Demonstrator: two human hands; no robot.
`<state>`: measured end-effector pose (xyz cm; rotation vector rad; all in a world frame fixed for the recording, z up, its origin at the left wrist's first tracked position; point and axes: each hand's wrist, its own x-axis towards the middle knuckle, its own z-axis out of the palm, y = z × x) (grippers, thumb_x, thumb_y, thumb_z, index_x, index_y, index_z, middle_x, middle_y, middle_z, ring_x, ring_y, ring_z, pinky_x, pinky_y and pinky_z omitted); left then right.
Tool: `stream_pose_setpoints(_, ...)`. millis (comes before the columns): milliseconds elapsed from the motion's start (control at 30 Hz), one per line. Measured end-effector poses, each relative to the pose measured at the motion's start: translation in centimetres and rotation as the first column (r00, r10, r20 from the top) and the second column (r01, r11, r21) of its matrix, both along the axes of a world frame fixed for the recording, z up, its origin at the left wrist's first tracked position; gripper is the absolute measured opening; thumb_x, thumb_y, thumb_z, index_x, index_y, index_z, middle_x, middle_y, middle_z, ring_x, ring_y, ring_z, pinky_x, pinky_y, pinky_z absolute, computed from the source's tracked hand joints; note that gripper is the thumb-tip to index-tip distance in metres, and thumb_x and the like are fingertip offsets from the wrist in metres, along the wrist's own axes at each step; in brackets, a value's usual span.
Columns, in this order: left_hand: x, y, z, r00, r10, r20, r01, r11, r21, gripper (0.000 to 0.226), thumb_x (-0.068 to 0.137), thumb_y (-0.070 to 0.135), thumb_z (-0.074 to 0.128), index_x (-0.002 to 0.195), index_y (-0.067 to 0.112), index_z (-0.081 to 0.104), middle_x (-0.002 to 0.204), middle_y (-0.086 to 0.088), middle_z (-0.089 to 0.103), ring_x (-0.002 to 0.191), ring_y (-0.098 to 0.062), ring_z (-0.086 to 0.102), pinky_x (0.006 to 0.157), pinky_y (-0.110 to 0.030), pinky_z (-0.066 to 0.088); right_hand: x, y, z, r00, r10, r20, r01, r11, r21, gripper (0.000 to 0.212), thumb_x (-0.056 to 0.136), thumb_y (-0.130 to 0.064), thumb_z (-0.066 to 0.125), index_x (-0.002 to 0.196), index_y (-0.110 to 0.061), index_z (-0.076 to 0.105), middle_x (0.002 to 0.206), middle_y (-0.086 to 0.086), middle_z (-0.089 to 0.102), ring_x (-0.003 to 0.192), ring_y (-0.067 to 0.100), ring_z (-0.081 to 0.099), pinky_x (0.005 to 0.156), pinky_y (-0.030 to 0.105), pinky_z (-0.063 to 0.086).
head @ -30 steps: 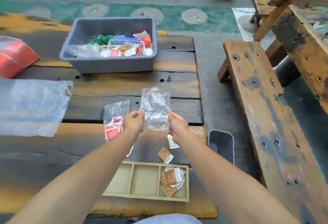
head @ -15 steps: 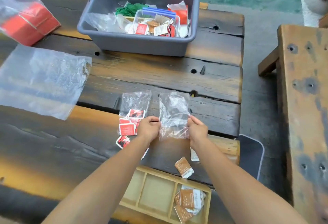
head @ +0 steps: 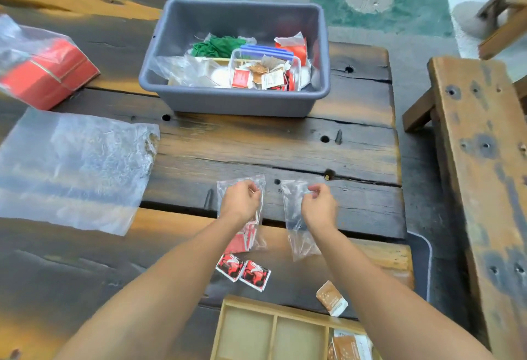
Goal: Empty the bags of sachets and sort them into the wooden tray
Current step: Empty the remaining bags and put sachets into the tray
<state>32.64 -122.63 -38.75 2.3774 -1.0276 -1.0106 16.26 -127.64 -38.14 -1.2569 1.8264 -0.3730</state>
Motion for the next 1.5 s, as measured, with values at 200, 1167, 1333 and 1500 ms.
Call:
stream_pose_setpoints(200,7.4,-2.3,-1.3,0.977,-0.156,0.145,0.157,0.988,0.006,0.017,0.092,0.021,0.059,0.104,0.023,0.071,0.102,-0.002,0.073,0.096,-0.023,0.066,0.086,-0.032,0.051,9.2,0.8,-1.1,0.975,-0.007,0.222,-0.061,0.952,0.3,0.03,0.081,-0.021,0.052,0.111,-0.017,0.055,0.088,0.009,0.067,0.079,0.031,0.067,0.079,0.051,0.058)
stream_pose_setpoints(1167,6.8,4.7,0.8,0.96,-0.259,-0.103,0.25,0.963,-0.099,0.018,0.079,0.023,0.076,0.078,0.025,0.058,0.074,0.008,0.065,0.073,-0.013,0.062,0.067,-0.027,0.046,11.5,5.1,-0.1,0.961,-0.043,0.274,-0.056,0.938,0.341,0.015,0.087,0.002,0.059,0.078,-0.008,0.065,0.067,0.011,0.065,0.049,0.016,0.059,0.043,0.023,0.046)
stream_pose_setpoints(1333,3.5,7.4,4.6,0.933,-0.143,-0.331,0.142,0.99,-0.029,0.03,0.07,0.013,0.086,0.079,0.015,0.057,0.067,-0.001,0.064,0.063,-0.019,0.062,0.065,-0.031,0.052,7.4,7.6,3.1,0.943,0.112,0.313,-0.183,0.961,0.207,0.022,0.084,0.0,0.07,0.067,-0.012,0.063,0.06,0.004,0.063,0.055,0.015,0.059,0.053,0.025,0.049)
stream_pose_setpoints(1500,0.5,10.0,8.0,0.934,-0.236,-0.269,0.234,0.971,-0.043,0.028,0.065,0.018,0.09,0.065,0.016,0.062,0.057,0.0,0.065,0.045,-0.006,0.058,0.054,-0.023,0.051,2.6,9.6,6.5,0.845,0.447,0.293,-0.482,0.875,0.053,0.005,0.08,-0.007,0.077,0.076,-0.007,0.073,0.07,0.004,0.068,0.061,0.012,0.06,0.055,0.018,0.047)
